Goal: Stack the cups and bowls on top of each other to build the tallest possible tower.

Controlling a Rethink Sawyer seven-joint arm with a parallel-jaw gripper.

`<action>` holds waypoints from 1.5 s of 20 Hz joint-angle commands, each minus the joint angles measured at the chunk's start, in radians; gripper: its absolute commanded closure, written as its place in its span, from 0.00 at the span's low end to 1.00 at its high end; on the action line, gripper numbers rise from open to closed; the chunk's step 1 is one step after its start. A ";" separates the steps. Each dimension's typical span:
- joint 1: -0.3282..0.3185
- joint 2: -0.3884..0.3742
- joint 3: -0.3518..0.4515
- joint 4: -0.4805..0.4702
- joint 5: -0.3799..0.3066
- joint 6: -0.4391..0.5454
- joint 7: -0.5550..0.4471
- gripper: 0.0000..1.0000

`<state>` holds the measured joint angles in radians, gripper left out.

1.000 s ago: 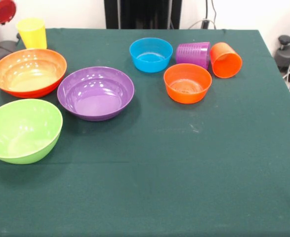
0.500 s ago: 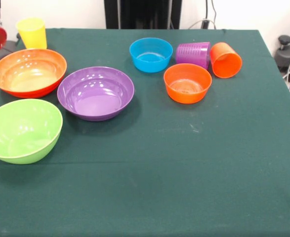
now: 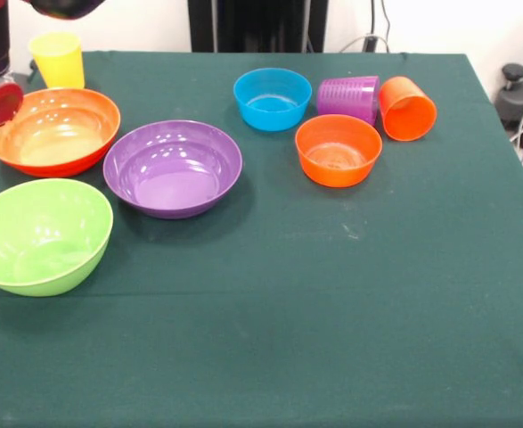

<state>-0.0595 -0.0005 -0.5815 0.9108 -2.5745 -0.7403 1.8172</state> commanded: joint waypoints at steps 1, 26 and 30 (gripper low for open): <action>-0.010 0.036 0.068 -0.052 0.063 -0.046 0.121 1.00; -0.057 0.028 0.051 -0.040 0.111 -0.043 0.068 1.00; -0.086 0.041 0.052 -0.065 0.085 -0.060 0.044 1.00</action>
<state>-0.1096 0.0208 -0.6428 0.8911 -2.5567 -0.7405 1.8172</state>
